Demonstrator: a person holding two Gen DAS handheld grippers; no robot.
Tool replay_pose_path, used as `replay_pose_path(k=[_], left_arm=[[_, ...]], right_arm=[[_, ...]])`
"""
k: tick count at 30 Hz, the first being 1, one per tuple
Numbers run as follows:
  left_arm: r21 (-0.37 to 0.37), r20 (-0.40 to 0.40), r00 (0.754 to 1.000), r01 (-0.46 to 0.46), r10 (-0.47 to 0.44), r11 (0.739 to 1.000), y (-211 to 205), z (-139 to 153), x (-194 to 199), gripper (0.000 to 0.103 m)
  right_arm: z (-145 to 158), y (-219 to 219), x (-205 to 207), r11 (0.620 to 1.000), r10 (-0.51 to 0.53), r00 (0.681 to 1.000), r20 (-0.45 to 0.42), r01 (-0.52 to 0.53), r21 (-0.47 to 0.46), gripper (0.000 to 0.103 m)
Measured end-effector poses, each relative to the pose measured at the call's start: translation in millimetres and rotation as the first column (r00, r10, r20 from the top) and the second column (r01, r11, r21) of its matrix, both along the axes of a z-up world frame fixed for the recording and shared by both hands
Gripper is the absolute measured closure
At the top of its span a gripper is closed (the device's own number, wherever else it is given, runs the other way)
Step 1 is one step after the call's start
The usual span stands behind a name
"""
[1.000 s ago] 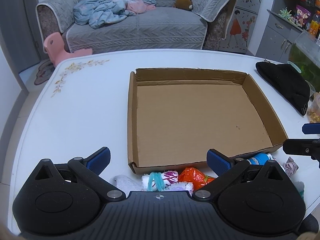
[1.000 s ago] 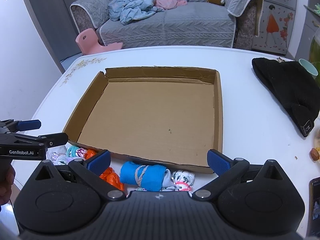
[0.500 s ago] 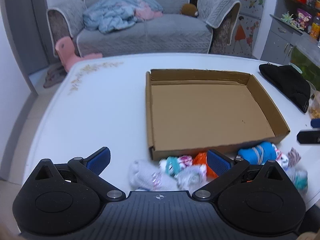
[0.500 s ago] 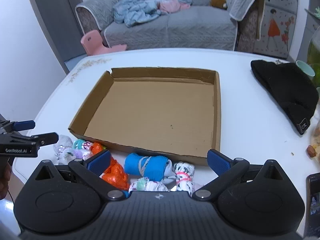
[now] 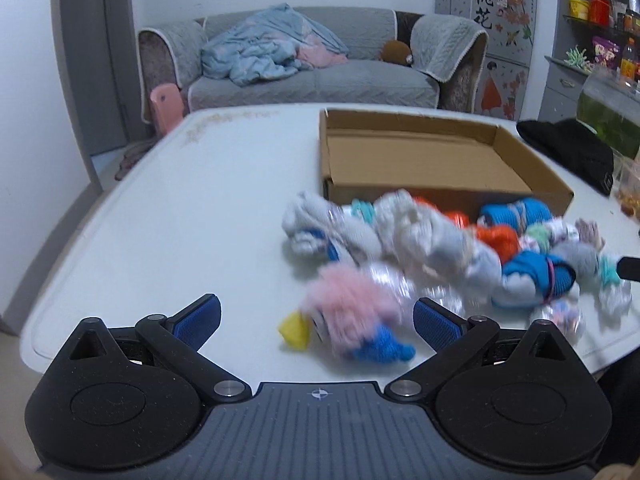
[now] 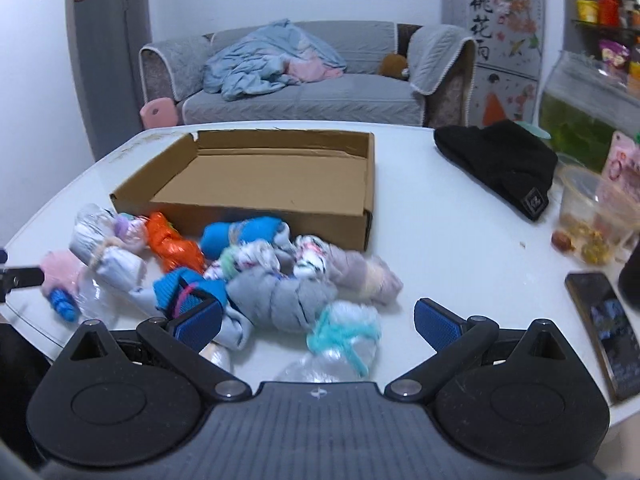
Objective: Organize objects
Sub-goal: 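Grasp the pink pom-pom with left gripper while right grasps teal-tied plastic bundle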
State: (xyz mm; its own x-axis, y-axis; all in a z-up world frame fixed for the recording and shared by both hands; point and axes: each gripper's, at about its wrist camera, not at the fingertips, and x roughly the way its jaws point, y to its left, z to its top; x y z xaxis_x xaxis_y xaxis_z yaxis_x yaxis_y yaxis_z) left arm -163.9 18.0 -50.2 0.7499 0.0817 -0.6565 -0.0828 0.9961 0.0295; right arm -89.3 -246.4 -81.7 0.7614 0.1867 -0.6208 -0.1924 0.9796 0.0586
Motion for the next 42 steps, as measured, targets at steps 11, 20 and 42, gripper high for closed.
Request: replay_pose_path(k=[11,20,42], left_arm=[[0.050,-0.021,1.000,0.019,-0.018,0.999,-0.3,-34.9,16.5,0.001],[0.048,0.005,0.999,0.040,-0.040,0.998,-1.7,-42.0,20.8,0.002],[-0.061,0.059,0.994,0.096,-0.092,0.994,7.2,-39.6,14.7,0.058]], right_arm=[[-25.9,-11.9,9.7,0.998,-0.055,0.997,-0.059,0.057,0.036,0.007],[-38.9,-17.4,4.2,0.998,-0.040,0.994,-0.098,0.044,0.046,0.046],[-30.2,-31.8,0.8,0.996,-0.038,0.998,-0.056,0.042,0.082,0.067]])
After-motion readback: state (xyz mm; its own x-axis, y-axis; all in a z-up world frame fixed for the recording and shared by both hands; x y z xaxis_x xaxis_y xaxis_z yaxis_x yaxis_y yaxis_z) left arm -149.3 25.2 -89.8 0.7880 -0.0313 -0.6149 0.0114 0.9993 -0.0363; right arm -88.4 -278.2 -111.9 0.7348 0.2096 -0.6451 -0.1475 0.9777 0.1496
